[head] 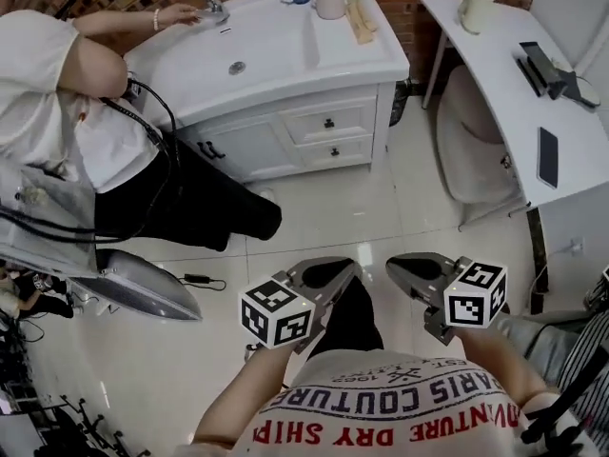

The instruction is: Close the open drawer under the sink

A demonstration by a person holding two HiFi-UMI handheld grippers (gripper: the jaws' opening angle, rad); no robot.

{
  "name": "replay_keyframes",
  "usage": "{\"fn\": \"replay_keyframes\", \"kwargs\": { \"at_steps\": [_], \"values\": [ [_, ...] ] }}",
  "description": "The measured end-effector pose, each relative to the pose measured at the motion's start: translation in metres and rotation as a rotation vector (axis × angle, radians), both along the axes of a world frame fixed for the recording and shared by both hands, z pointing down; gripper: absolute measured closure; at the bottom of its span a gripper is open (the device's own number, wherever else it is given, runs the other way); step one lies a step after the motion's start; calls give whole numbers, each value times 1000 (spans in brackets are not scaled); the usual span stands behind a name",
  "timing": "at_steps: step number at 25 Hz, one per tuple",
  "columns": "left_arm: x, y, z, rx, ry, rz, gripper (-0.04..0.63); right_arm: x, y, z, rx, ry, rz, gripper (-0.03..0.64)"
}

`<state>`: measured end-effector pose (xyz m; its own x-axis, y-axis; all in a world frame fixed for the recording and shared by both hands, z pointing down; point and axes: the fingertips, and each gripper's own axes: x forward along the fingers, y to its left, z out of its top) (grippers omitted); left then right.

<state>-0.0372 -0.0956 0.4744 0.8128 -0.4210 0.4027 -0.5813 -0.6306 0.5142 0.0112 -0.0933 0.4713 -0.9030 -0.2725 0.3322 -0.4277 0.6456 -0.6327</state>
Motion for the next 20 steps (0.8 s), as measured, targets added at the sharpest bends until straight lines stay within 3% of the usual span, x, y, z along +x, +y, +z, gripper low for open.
{"fn": "replay_keyframes", "kwargs": {
  "at_steps": [4, 10, 16, 20],
  "values": [
    [26, 95, -35, 69, 19, 0, 612, 26, 99, -42, 118, 33, -32, 607],
    [57, 205, -81, 141, 32, 13, 612, 51, 208, -97, 206, 3, -35, 607],
    [73, 255, -132, 171, 46, 29, 612, 57, 256, -158, 227, -104, 9, 608],
    [71, 267, -152, 199, 45, 25, 612, 54, 274, -173, 251, -80, -10, 609]
  ]
}}
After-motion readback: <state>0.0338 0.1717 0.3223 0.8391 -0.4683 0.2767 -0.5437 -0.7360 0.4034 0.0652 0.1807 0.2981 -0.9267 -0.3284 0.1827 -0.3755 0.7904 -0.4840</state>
